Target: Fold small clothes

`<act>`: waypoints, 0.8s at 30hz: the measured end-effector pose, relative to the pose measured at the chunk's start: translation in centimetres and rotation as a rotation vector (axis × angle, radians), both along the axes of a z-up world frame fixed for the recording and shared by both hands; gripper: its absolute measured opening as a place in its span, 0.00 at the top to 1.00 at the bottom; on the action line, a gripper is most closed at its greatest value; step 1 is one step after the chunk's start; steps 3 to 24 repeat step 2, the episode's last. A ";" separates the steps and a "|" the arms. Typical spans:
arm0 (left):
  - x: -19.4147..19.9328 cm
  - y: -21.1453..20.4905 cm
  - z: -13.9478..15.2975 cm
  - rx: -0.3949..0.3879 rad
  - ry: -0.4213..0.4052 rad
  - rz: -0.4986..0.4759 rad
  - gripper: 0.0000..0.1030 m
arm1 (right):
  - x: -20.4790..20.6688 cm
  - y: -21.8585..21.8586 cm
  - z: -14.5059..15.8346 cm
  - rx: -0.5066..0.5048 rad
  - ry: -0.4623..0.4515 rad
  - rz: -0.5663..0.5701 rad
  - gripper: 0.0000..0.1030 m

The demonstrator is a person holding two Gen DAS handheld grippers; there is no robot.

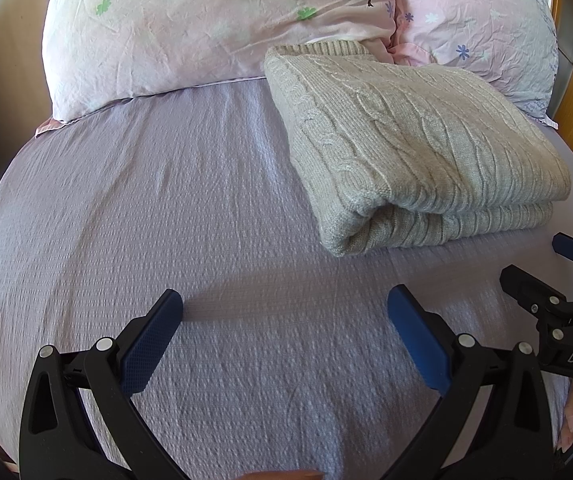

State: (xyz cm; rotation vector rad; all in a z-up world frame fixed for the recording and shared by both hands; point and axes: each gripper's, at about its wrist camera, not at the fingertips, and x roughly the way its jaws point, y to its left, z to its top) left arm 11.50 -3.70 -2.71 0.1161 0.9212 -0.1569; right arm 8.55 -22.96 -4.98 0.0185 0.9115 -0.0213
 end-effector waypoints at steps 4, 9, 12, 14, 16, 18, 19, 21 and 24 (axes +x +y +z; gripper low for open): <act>0.0 0.0 0.0 0.000 0.000 0.000 0.01 | 0.0 0.0 0.0 0.000 0.000 0.000 0.02; 0.0 0.0 0.0 0.000 0.000 0.000 0.01 | 0.0 0.0 0.0 0.000 0.000 0.000 0.02; 0.0 0.0 0.0 0.000 0.000 0.000 0.01 | 0.0 0.0 0.0 0.000 0.000 0.000 0.02; 0.0 0.0 0.0 0.000 0.000 0.000 0.01 | 0.0 0.0 0.0 0.000 0.000 0.000 0.02; 0.0 0.0 0.0 0.000 0.000 0.000 0.01 | 0.0 0.0 0.0 0.000 0.000 0.000 0.02; 0.0 0.0 0.0 0.000 0.000 0.000 0.01 | 0.0 0.0 0.0 0.000 0.000 0.000 0.02; 0.0 0.0 0.0 0.000 0.000 0.000 0.01 | 0.0 0.0 0.0 0.000 0.000 0.000 0.02; 0.0 0.0 0.0 0.000 0.000 0.000 0.01 | 0.0 0.0 0.0 0.000 0.000 0.000 0.02; 0.0 0.0 0.0 0.000 0.000 0.000 0.01 | 0.0 0.0 0.0 0.000 0.000 0.000 0.02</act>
